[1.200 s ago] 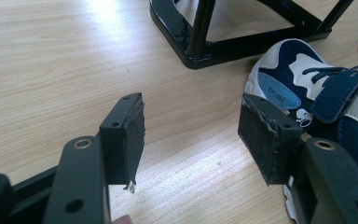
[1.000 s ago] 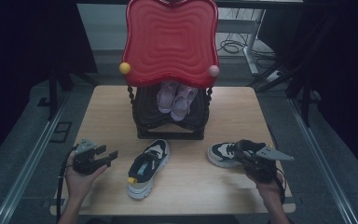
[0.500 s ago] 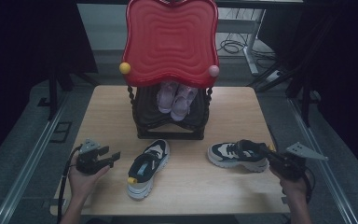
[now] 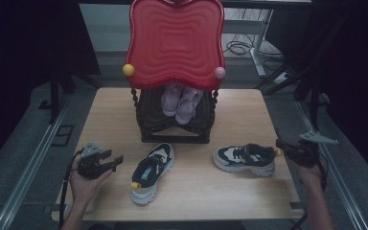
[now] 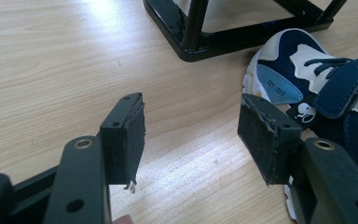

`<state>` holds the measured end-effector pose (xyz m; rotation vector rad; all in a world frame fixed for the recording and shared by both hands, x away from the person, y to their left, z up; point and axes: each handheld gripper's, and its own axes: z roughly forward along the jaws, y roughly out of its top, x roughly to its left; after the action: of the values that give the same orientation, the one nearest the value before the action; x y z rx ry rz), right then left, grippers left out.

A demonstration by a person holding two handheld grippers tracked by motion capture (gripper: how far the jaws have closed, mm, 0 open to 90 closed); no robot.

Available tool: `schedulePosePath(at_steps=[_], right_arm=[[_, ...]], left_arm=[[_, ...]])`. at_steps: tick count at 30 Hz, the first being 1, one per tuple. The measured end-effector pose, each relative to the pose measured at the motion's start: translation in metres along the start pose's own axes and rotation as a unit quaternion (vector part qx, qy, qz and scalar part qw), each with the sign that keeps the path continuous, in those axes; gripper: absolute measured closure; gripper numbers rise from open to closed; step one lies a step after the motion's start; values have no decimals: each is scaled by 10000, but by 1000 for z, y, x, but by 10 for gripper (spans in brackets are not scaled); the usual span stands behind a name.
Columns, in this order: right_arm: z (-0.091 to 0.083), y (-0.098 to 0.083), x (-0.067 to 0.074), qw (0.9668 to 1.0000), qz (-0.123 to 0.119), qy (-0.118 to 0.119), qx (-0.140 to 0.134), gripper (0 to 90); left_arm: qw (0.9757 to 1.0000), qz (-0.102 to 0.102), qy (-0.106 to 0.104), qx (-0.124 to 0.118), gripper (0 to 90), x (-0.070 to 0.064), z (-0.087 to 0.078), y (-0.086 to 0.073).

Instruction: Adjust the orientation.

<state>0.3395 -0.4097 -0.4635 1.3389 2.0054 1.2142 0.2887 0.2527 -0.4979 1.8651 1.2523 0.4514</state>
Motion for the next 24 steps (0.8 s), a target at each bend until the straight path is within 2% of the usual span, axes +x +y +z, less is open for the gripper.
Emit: schedulePosePath(at_steps=[3,6,11,19,24], right_arm=[[10,-1,-7,9997,91,226,55,883],[16,-3,-9,9991,48,399,165,883],[17,-12,-11,9979,71,597,229,884],[10,-25,-5,9975,14,683,183,885],[-1,-32,4,9975,-132,675,173,884]], left_arm=[[10000,-24,15,-15,418,2,-1,0],[10000,-36,23,-15,418,2,-2,-1],[10000,-30,18,-18,418,2,-2,-1],[10000,-17,18,-4,418,1,-2,-1],[10000,-10,16,8,419,1,-1,-1]])
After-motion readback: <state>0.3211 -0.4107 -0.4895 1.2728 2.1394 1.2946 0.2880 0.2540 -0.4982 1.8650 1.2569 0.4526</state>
